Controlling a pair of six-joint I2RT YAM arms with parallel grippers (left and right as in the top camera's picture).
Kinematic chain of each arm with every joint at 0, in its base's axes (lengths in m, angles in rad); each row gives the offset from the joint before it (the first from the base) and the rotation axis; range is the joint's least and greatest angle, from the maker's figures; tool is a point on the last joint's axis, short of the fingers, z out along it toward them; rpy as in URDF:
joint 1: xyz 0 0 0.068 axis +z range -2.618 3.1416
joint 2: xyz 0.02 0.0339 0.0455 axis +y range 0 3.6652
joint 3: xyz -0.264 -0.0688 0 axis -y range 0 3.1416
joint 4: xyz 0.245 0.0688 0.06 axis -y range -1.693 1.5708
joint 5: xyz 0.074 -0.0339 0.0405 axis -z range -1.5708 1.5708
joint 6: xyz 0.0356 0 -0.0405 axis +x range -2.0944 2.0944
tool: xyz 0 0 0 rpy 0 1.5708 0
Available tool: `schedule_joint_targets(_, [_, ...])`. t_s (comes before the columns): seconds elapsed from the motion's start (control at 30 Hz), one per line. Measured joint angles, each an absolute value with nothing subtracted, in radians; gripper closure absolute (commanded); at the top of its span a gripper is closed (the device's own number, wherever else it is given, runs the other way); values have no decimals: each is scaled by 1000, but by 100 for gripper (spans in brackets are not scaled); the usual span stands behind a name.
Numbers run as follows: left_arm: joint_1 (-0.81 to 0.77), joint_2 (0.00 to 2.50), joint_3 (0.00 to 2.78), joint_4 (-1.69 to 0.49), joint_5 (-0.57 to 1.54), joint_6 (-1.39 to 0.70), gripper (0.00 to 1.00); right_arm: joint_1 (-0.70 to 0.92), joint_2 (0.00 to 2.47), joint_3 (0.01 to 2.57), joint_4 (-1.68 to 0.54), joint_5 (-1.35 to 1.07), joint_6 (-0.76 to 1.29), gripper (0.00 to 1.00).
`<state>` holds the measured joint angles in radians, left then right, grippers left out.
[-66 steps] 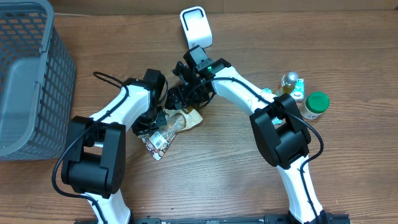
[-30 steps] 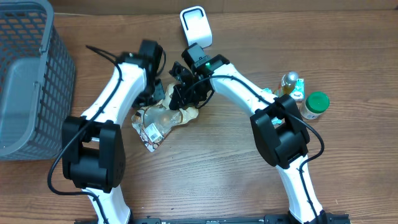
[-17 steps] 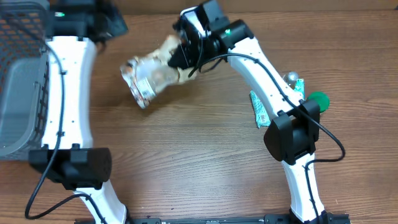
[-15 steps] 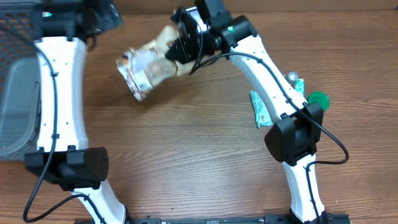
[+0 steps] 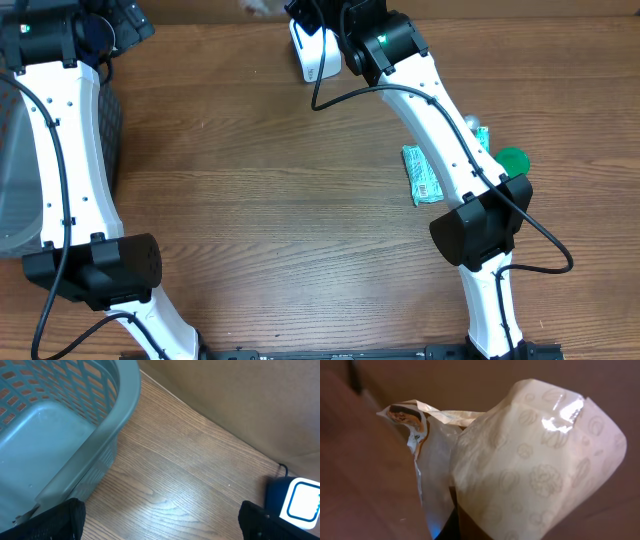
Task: Scan the item barcode
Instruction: 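Hold the snack bag's barcode against the scanner window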
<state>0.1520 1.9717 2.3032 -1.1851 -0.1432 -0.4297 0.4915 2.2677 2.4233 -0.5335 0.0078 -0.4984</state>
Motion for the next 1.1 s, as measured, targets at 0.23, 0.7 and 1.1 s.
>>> schedule_joint_targets(0.23, [152,1972,2303,-1186,-143,-430,0,480,2337,2423,-352,233,-591,96])
schedule_joint_targets(0.7, [152,1972,2303,-1185,-143,-430,0,478,2495,2423,-419,418,-653,96])
schedule_joint_targets(1.1, [152,1972,2303,-1185,-143,-430,0,506,2495,2423,-488,415,-601,96])
